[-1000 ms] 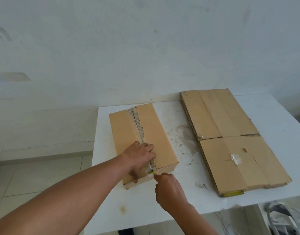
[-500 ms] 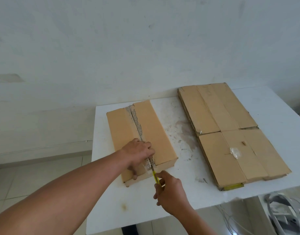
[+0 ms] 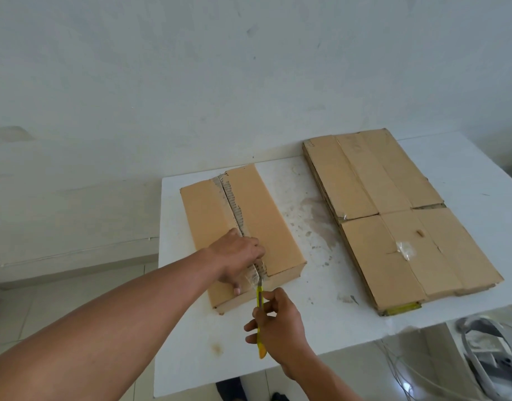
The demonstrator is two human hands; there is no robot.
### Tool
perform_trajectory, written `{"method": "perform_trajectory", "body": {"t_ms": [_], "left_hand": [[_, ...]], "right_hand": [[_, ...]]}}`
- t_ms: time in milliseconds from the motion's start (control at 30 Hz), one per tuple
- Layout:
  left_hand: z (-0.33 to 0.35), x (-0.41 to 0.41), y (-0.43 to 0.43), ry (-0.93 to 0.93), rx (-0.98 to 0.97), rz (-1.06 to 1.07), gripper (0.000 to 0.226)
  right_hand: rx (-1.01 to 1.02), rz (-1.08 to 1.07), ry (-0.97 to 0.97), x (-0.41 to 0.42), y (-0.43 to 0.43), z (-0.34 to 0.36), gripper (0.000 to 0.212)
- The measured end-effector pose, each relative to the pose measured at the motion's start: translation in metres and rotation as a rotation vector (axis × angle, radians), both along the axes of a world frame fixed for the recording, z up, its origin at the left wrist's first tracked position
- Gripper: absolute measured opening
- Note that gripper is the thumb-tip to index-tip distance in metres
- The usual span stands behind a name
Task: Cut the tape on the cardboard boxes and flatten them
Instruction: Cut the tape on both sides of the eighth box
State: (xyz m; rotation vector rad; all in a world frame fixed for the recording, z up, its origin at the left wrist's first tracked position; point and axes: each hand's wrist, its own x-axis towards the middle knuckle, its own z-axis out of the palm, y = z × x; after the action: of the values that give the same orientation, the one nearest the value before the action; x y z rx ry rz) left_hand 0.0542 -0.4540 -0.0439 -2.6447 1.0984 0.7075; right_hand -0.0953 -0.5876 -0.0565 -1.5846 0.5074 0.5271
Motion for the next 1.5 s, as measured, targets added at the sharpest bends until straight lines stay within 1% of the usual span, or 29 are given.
{"method": "perform_trajectory", "body": {"t_ms": [167, 300, 367, 400, 433, 467, 533, 600, 633, 700, 733, 800, 833, 867, 967, 1067, 1133, 1200, 1300, 1500], "left_hand": [[0.001, 0.000, 0.000, -0.012, 0.020, 0.000, 0.069], [0.009, 0.002, 0.000, -0.008, 0.040, 0.012, 0.071], [0.014, 0.004, 0.001, 0.015, 0.042, 0.029, 0.073], [0.017, 0.004, 0.001, 0.032, 0.041, 0.040, 0.073], [0.019, 0.004, 0.001, 0.043, 0.045, 0.049, 0.073], [0.022, 0.004, 0.000, 0.052, 0.046, 0.061, 0.069], [0.026, 0.006, -0.002, 0.076, 0.004, 0.125, 0.055], [0.028, 0.010, -0.007, 0.067, -0.043, 0.180, 0.042], [0.028, 0.011, -0.011, 0.034, -0.033, 0.167, 0.041], [0.028, 0.011, -0.021, -0.043, 0.033, 0.118, 0.038], [0.026, 0.010, -0.027, -0.069, 0.053, 0.085, 0.032], [0.023, 0.009, -0.036, -0.072, 0.036, 0.043, 0.014], [0.023, 0.009, -0.040, -0.055, 0.017, 0.039, 0.020], [0.023, 0.011, -0.043, -0.030, 0.003, 0.025, 0.031], [0.029, 0.015, -0.052, 0.006, 0.037, -0.033, 0.061], [0.030, 0.014, -0.061, -0.061, 0.123, -0.127, 0.092], [0.028, 0.012, -0.067, -0.105, 0.146, -0.187, 0.104], [0.026, 0.011, -0.070, -0.102, 0.170, -0.246, 0.105], [0.025, 0.009, -0.072, -0.030, 0.221, -0.314, 0.101], [0.032, 0.009, -0.071, 0.041, 0.263, -0.335, 0.107]], "right_hand": [[0.071, 0.002, 0.037, 0.002, -0.004, 0.005, 0.019], [0.047, 0.039, 0.045, 0.003, 0.000, 0.005, 0.019], [-0.015, 0.078, 0.022, 0.000, 0.005, 0.004, 0.018], [-0.096, 0.106, -0.021, -0.001, 0.006, 0.003, 0.018], [-0.232, 0.158, -0.092, 0.000, 0.004, 0.000, 0.018], [-0.410, 0.238, -0.196, 0.002, 0.000, -0.005, 0.021], [-0.778, 0.451, -0.395, 0.004, -0.010, -0.010, 0.032], [-0.983, 0.553, -0.500, 0.007, -0.020, -0.010, 0.039], [-1.042, 0.596, -0.524, 0.008, -0.024, -0.007, 0.041], [-1.121, 0.613, -0.574, 0.011, -0.028, -0.005, 0.046], [-1.144, 0.601, -0.617, 0.012, -0.030, -0.007, 0.049], [-1.121, 0.589, -0.629, 0.013, -0.032, -0.008, 0.050], [-1.109, 0.587, -0.625, 0.013, -0.032, -0.008, 0.050], [-1.103, 0.576, -0.631, 0.013, -0.033, -0.009, 0.049], [-1.070, 0.567, -0.595, 0.012, -0.034, -0.012, 0.050], [-1.039, 0.555, -0.584, 0.014, -0.037, -0.017, 0.056], [-1.025, 0.553, -0.592, 0.016, -0.037, -0.015, 0.057], [-1.014, 0.569, -0.570, 0.018, -0.037, -0.014, 0.055], [-1.012, 0.564, -0.551, 0.020, -0.040, -0.015, 0.055], [-1.014, 0.548, -0.585, 0.018, -0.044, -0.018, 0.054]]}}
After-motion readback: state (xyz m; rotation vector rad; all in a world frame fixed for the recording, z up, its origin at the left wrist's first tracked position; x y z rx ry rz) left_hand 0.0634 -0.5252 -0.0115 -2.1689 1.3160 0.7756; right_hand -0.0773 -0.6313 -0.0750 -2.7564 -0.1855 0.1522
